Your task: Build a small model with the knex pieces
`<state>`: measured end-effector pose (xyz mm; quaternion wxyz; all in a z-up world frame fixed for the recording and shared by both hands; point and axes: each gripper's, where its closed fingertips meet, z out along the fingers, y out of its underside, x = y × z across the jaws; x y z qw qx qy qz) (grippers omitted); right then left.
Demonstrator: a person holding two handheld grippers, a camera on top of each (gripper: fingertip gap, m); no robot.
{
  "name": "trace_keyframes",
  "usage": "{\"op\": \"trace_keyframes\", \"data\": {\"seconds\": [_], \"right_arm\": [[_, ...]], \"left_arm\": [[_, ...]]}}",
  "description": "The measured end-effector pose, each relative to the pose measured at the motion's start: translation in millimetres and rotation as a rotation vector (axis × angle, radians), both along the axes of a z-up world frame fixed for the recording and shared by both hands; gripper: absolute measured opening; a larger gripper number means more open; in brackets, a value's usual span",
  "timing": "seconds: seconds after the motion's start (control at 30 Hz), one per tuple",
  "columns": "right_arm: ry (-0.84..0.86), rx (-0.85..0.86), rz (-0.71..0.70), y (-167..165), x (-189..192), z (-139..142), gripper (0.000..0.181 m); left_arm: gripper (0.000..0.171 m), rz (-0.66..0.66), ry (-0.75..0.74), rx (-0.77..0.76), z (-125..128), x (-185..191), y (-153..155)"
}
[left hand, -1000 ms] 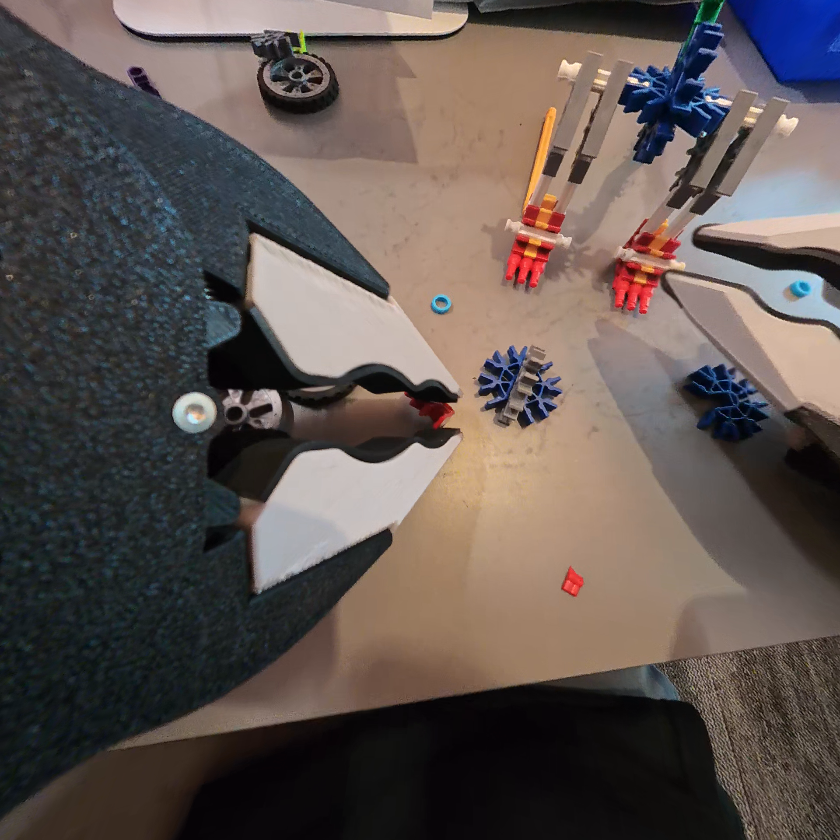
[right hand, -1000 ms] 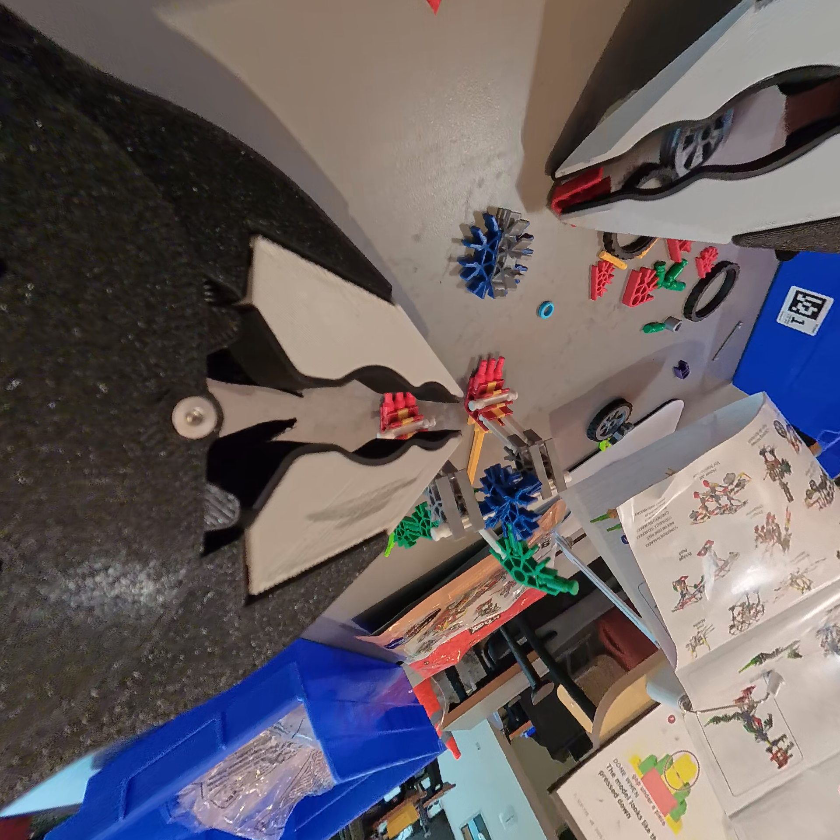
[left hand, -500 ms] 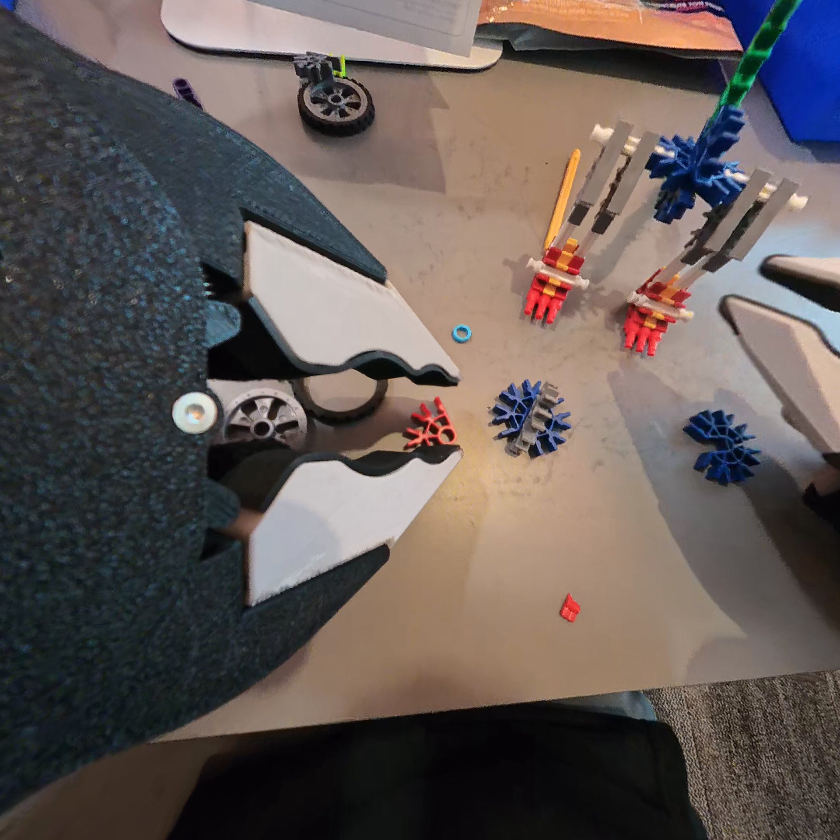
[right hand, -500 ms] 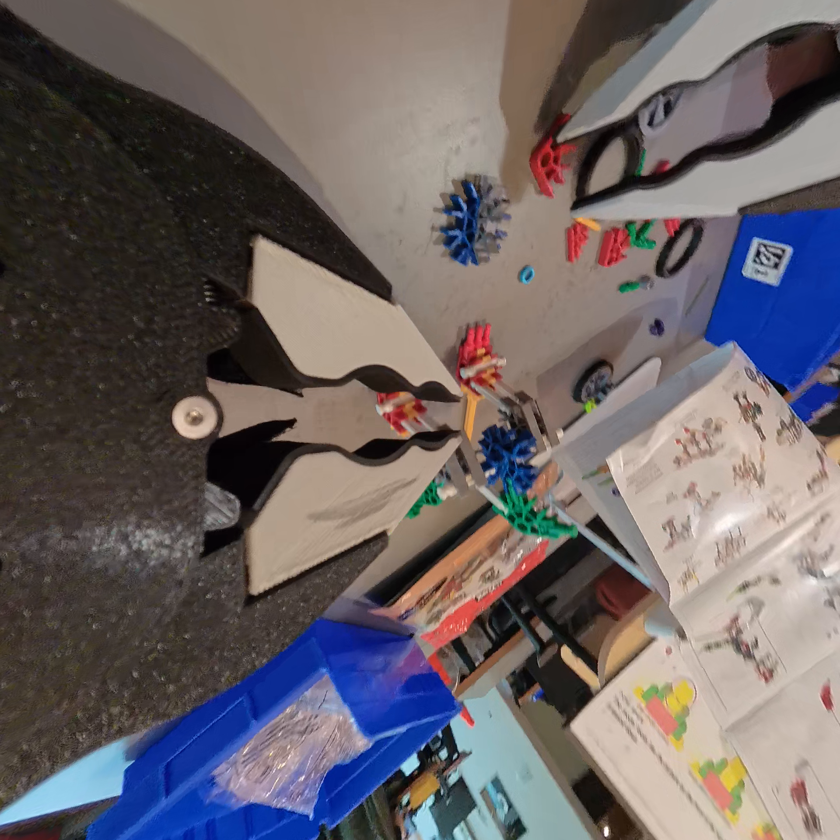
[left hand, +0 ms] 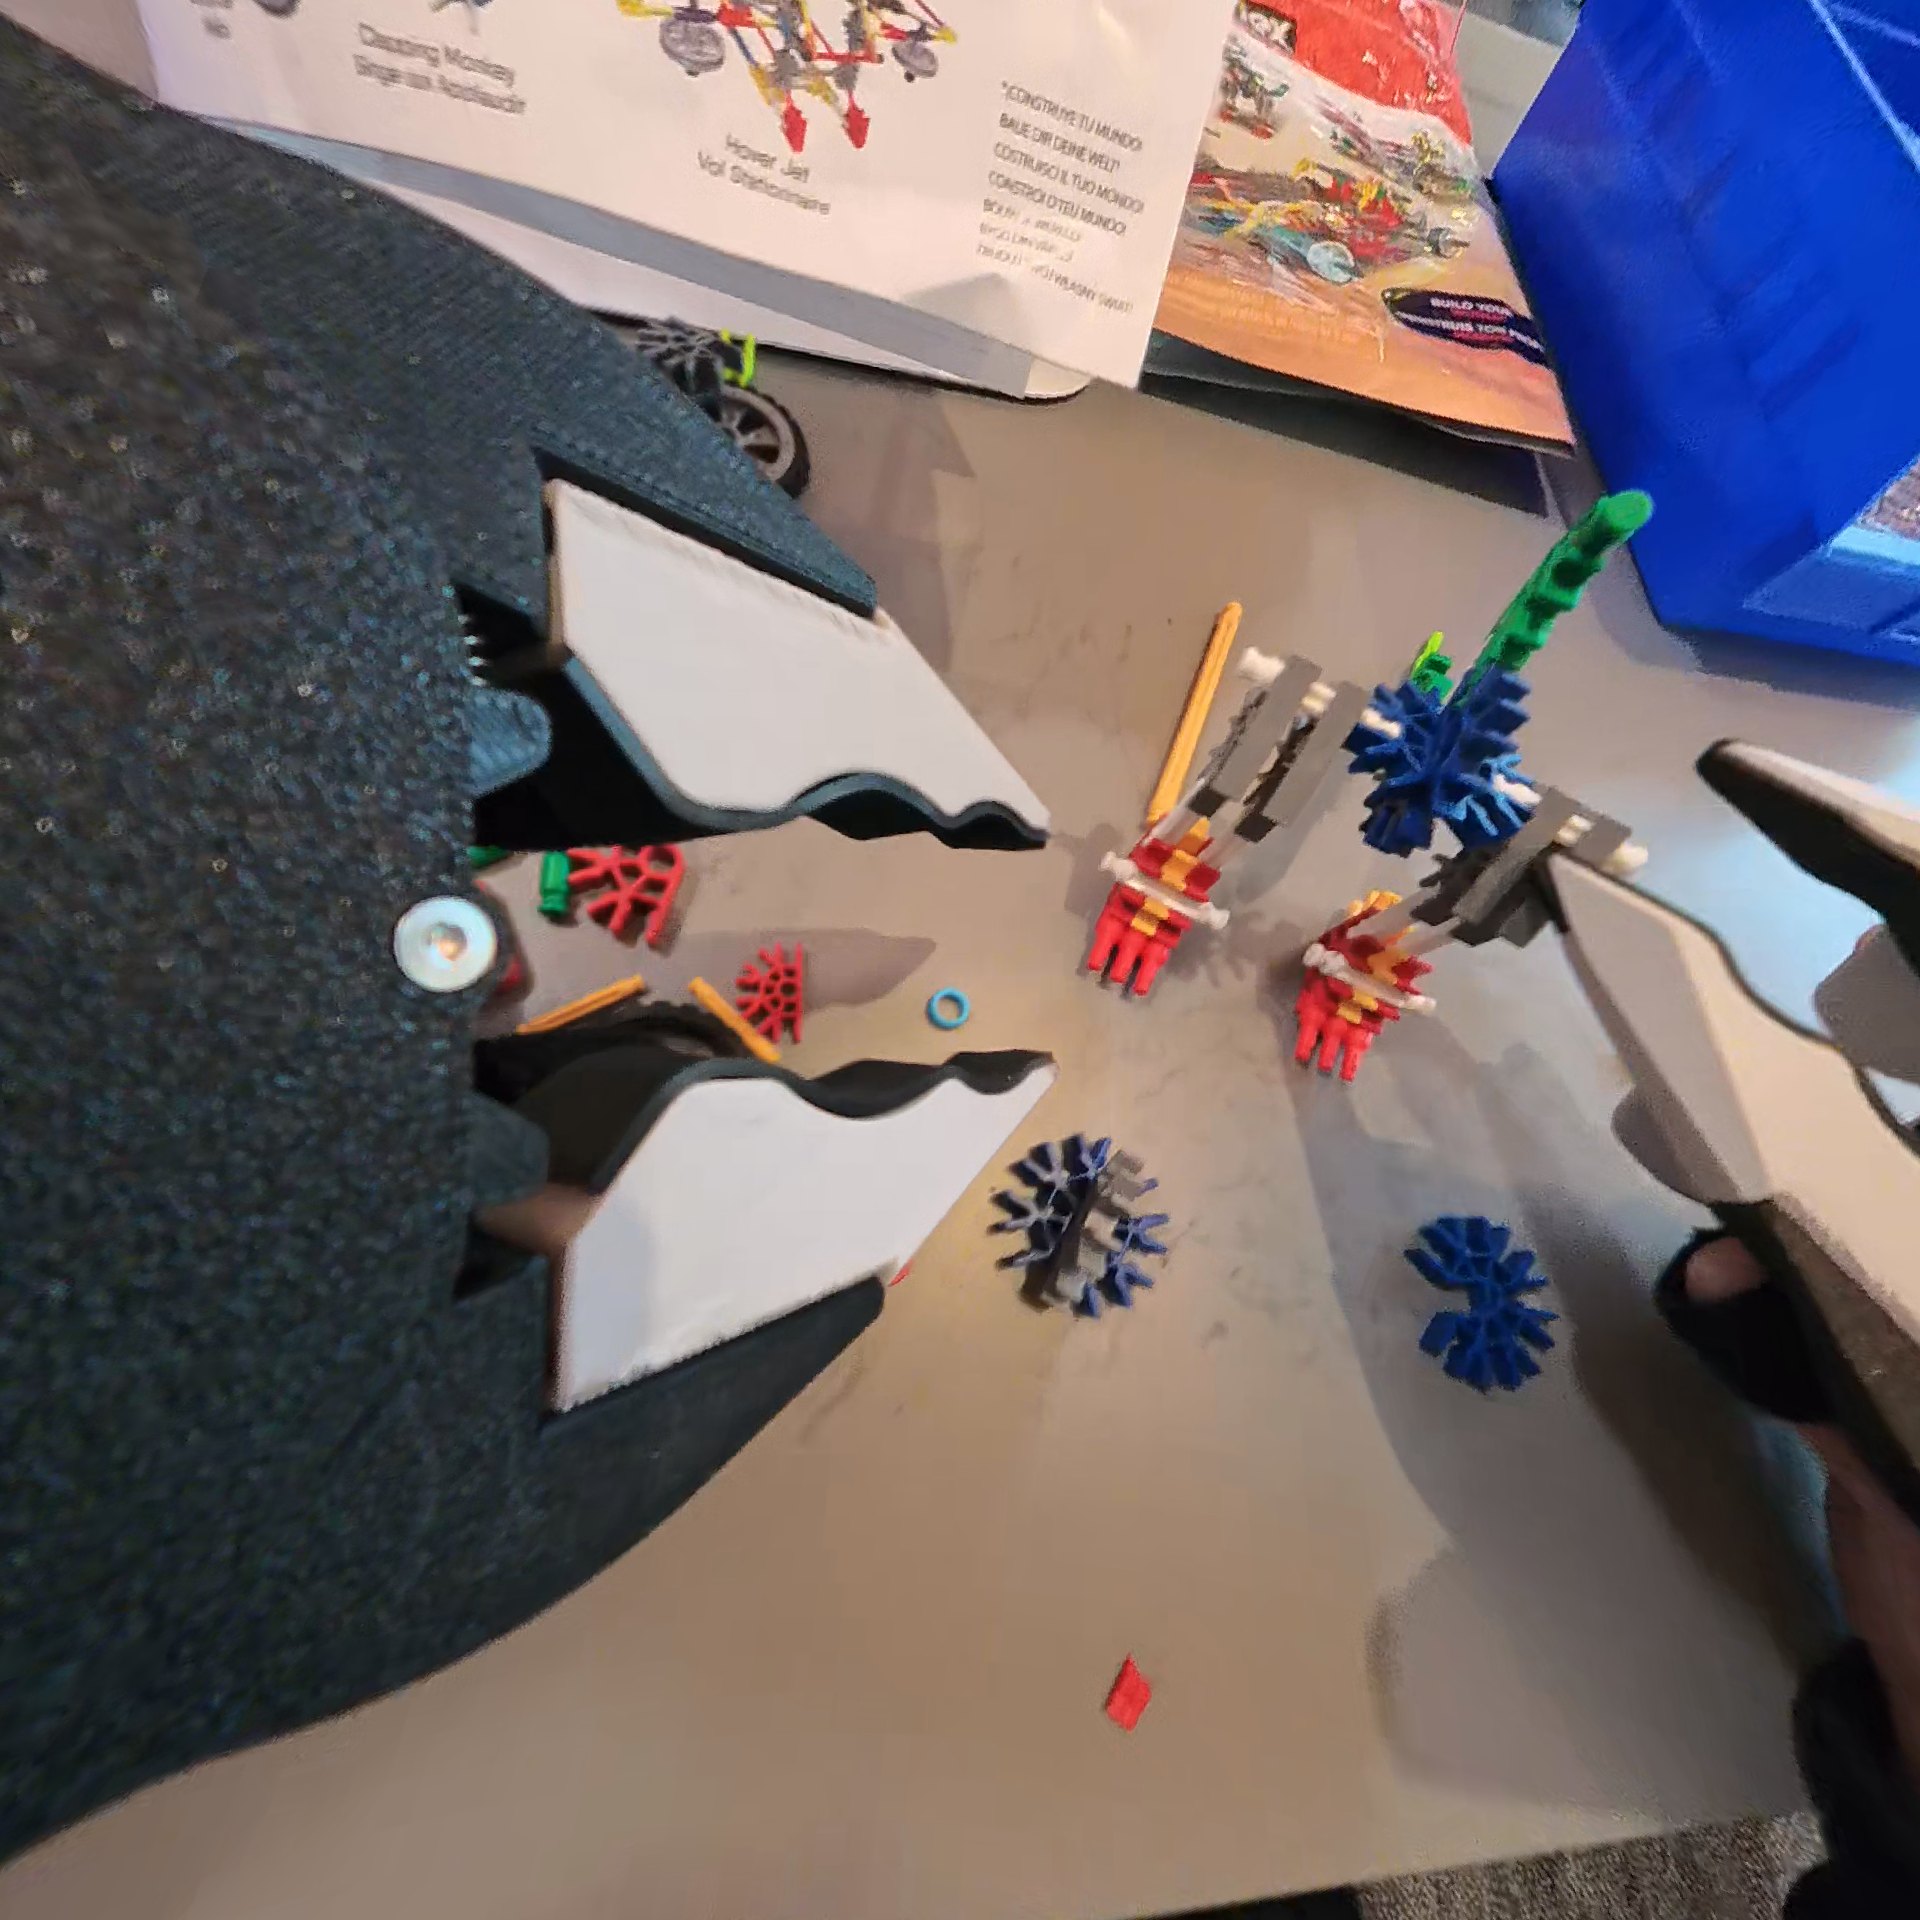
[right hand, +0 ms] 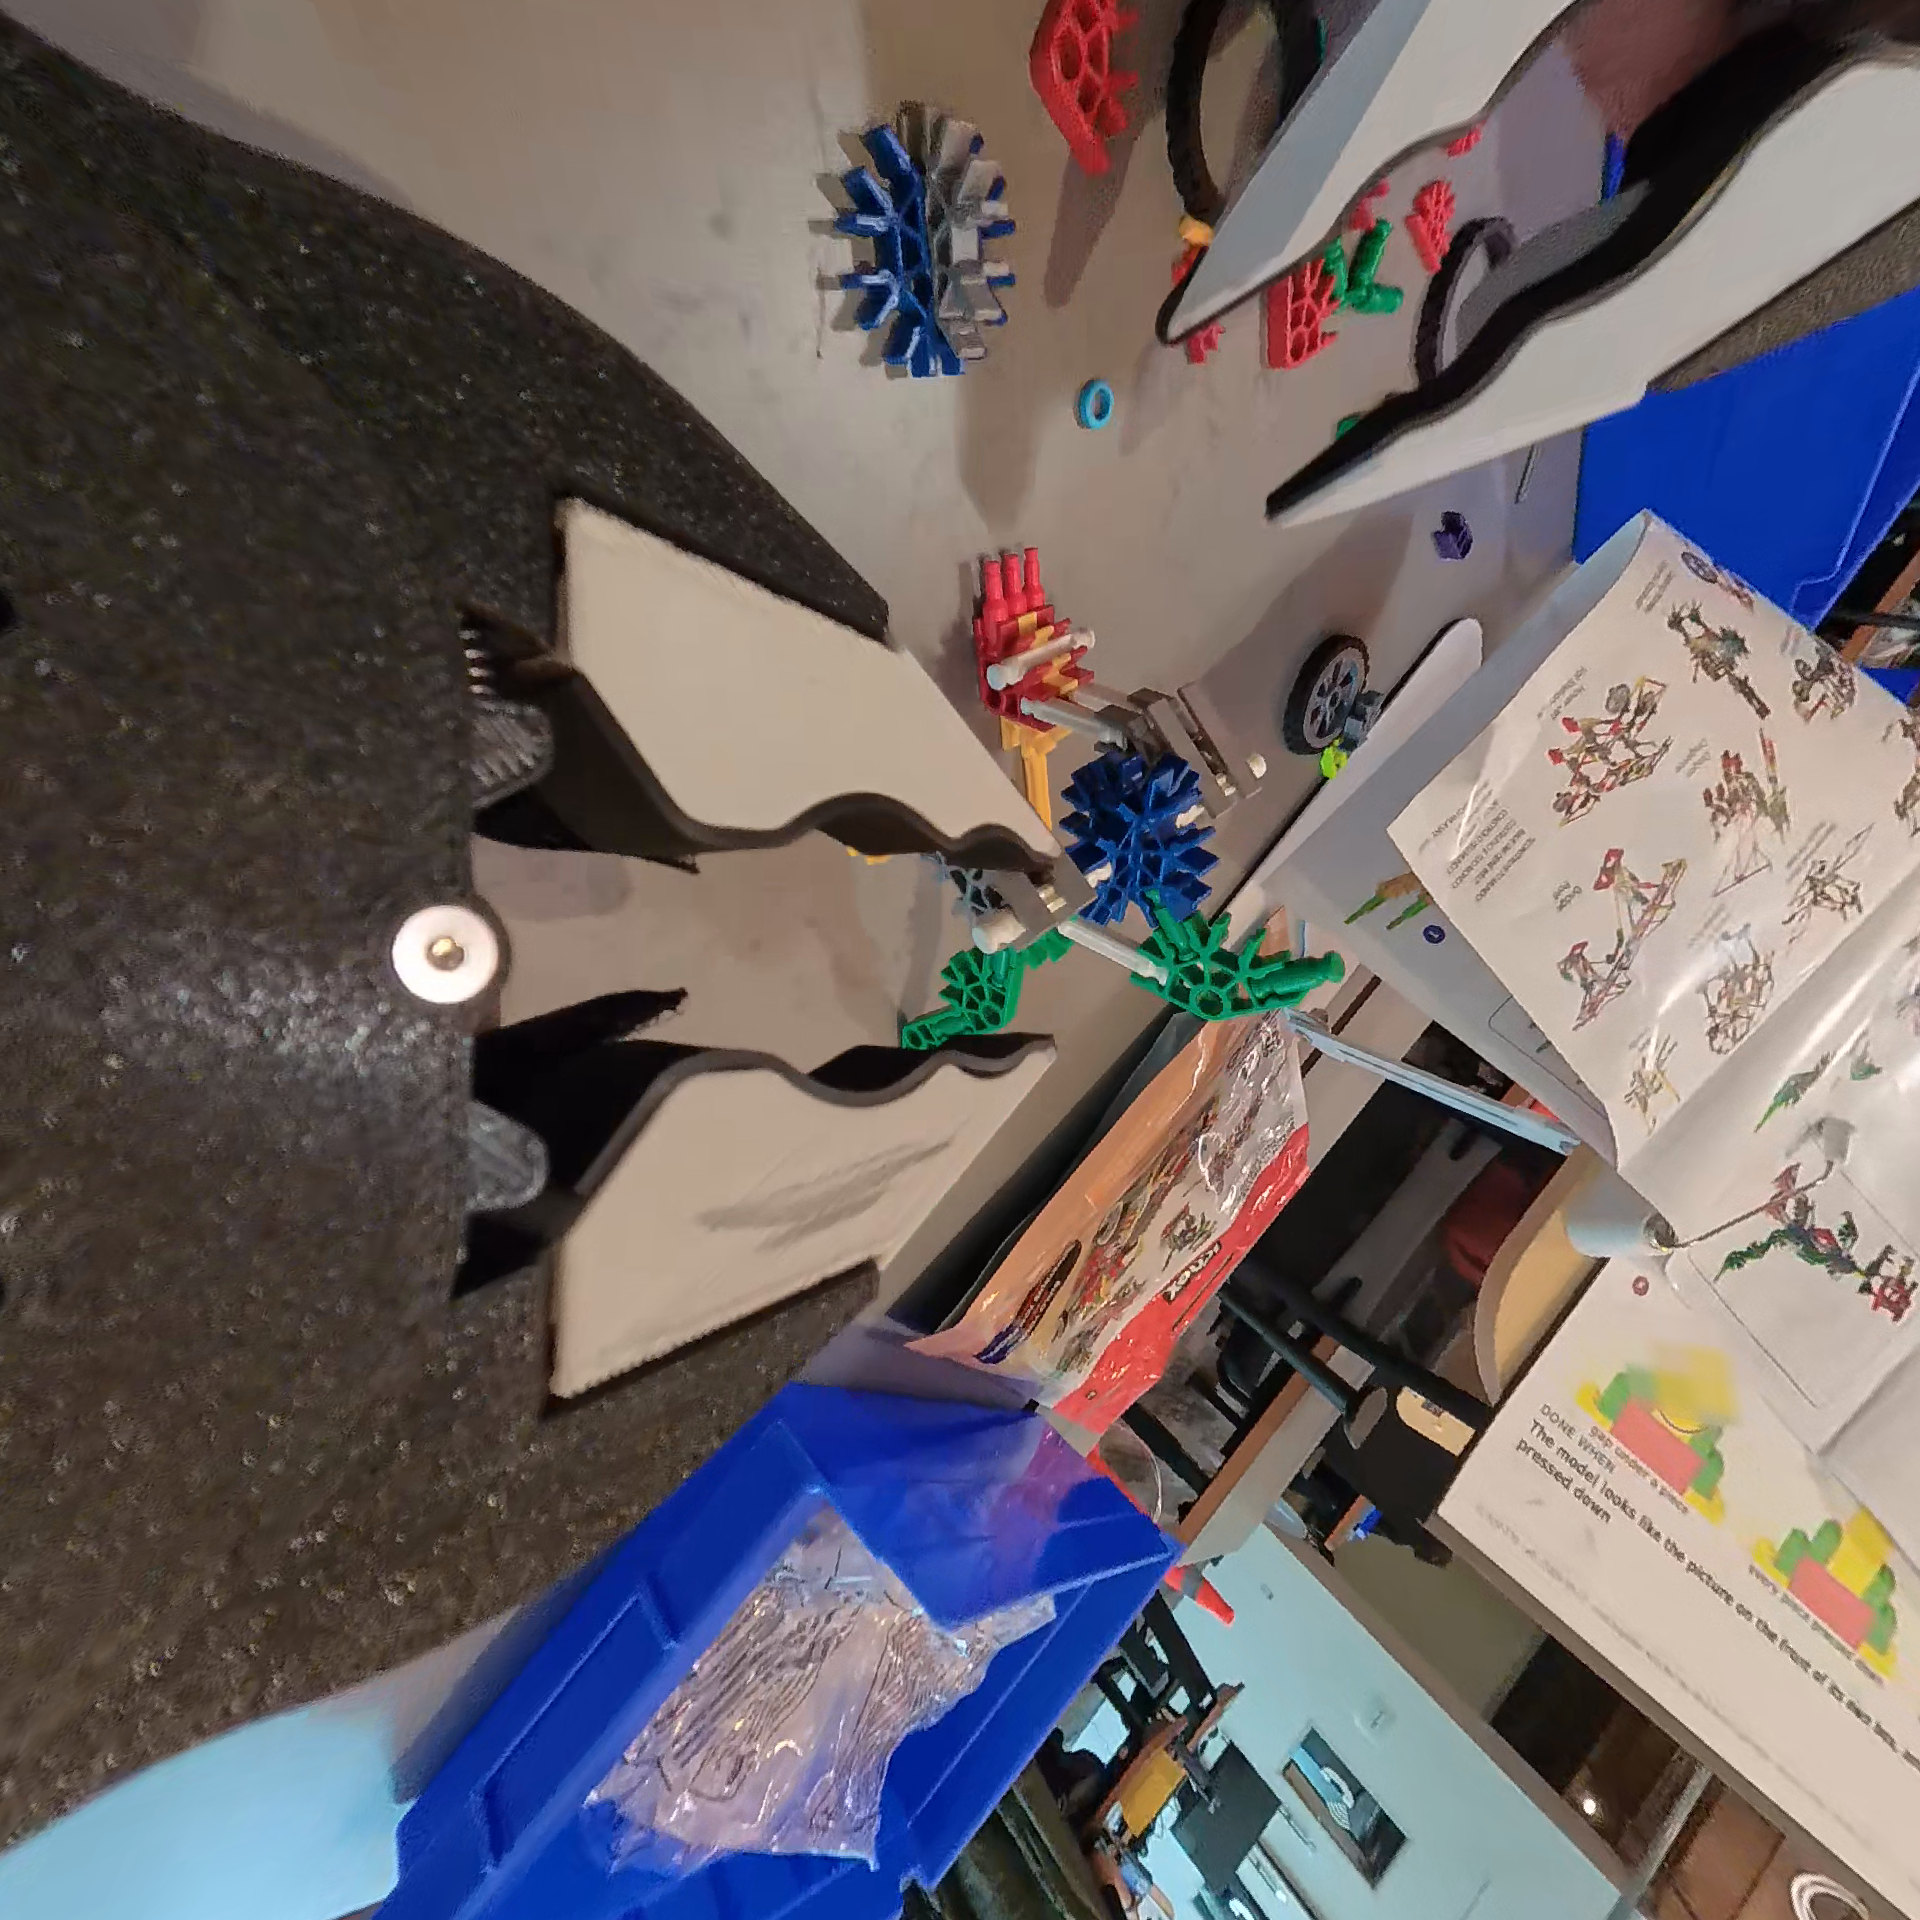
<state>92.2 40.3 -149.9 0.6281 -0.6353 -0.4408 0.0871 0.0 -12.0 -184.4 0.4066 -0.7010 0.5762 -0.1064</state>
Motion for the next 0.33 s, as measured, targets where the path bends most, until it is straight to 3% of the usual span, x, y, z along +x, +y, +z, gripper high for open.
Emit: {"op": "trace_keyframes", "data": {"seconds": [0.33], "right_arm": [[0.024, -0.015, 0.020, 2.3, -1.3, -2.1, 0.031]], "left_arm": [[0.044, 0.023, -0.037, 0.032, -4.4, 15.6, 33.8]]}}
